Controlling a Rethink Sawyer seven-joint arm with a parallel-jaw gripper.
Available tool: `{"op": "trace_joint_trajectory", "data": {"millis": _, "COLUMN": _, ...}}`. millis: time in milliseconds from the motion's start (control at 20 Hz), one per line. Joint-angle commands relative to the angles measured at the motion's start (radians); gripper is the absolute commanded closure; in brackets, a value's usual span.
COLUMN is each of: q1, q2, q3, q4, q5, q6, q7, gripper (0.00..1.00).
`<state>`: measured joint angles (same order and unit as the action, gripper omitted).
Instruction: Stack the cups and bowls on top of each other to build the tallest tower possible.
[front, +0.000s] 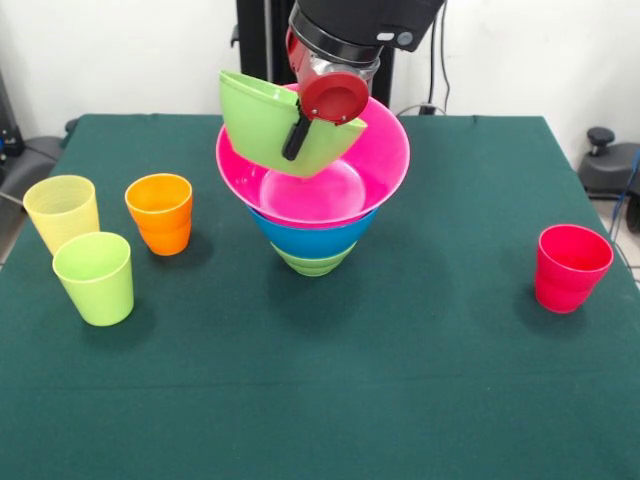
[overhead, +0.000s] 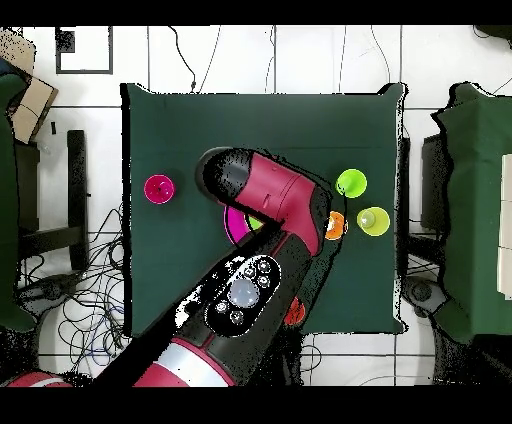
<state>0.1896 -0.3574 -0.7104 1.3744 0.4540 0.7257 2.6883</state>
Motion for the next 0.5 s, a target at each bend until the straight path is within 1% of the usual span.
{"op": "trace_joint_trajectory", "data": {"millis": 50, "q1": 0.003, "q2": 0.039, "q3": 0.077, "q4": 0.059, "q5": 0.016, "q6": -0.055, "q7": 0.209, "gripper": 1.0}}
{"op": "trace_joint_trajectory", "data": {"millis": 500, "q1": 0.005, "q2": 0.041, "q3": 0.077, "q4": 0.06, "q5": 0.019, "q6": -0.062, "q7": 0.211, "gripper": 1.0}}
